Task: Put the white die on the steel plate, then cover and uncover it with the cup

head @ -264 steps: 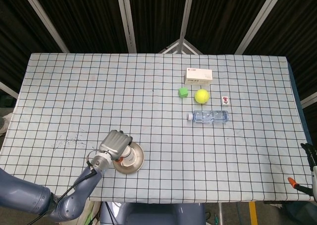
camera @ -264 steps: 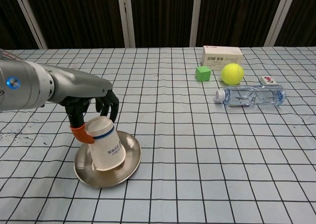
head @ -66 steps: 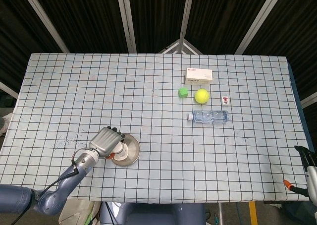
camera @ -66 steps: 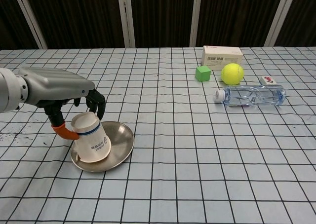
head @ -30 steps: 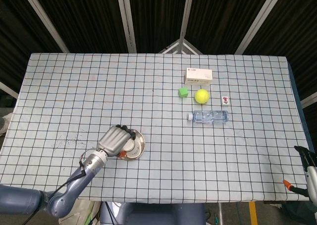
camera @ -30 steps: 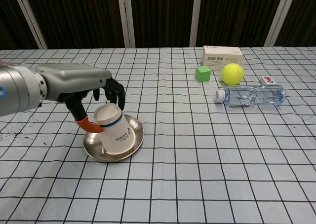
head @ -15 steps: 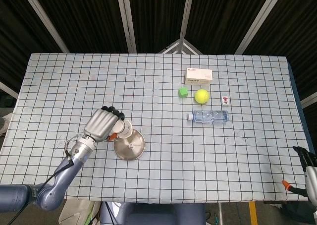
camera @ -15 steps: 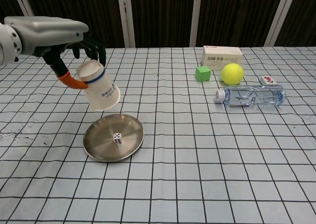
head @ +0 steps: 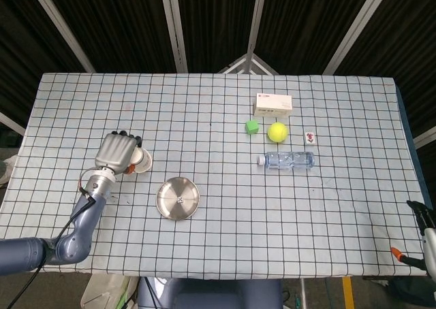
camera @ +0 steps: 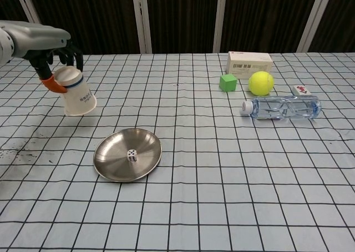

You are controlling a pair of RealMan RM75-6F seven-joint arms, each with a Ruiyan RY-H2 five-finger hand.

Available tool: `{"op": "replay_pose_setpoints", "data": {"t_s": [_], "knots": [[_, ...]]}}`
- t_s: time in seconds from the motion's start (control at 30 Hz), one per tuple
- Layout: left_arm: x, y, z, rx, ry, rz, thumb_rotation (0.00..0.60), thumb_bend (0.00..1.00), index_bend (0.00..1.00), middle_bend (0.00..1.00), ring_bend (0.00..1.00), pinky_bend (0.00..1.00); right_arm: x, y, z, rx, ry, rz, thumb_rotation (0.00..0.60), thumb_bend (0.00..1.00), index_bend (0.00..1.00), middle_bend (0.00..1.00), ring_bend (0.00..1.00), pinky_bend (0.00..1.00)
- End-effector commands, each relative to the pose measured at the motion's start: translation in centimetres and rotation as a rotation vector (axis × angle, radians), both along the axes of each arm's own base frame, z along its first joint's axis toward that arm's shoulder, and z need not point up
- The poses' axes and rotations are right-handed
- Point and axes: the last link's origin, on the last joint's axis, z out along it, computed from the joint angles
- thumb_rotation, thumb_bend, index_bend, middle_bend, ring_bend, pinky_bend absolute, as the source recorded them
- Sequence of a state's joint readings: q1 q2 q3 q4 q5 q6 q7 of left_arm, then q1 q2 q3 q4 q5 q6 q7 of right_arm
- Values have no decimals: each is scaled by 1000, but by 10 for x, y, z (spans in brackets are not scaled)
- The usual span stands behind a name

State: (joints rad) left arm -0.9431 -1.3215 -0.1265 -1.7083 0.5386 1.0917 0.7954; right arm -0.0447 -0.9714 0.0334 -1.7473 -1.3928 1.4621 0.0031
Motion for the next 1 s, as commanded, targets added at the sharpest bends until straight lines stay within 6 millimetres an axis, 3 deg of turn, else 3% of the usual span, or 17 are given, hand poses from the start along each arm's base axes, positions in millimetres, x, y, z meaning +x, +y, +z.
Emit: {"op": "replay_pose_setpoints", "data": {"t_s": [0.03, 0.47, 0.63, 0.73, 0.87, 1.0], "knots": [[-5, 8, -3, 20, 27, 31, 600, 479, 515, 427, 256, 292, 0, 0, 0, -1, 0, 1, 600, 42, 124, 140, 145, 139], [-24, 21, -8, 52, 89, 117, 600, 479, 502, 424, 250, 277, -1, 0, -1, 4, 0, -1, 600, 42, 124, 140, 145, 139], [-30, 21, -8, 57, 151, 155, 600, 462, 441, 360, 195, 223, 0, 0, -1, 10, -1, -3, 600, 42, 124, 140, 145, 139], [-33, 21, -6, 59, 191, 186, 600, 397, 362, 246, 130, 187, -1, -1, -1, 9, -1, -6, 600, 42, 124, 140, 145, 139], [-36, 20, -5, 62, 236, 206, 600, 323, 56, 15, 3, 139, 0, 0, -1, 7, -2, -8, 600, 42, 124, 140, 145, 139], [-37, 17, -7, 42, 261, 204, 600, 298, 0, 0, 0, 123, 0, 0, -1, 13, 0, -13, 600, 42, 124, 140, 145, 139]]}}
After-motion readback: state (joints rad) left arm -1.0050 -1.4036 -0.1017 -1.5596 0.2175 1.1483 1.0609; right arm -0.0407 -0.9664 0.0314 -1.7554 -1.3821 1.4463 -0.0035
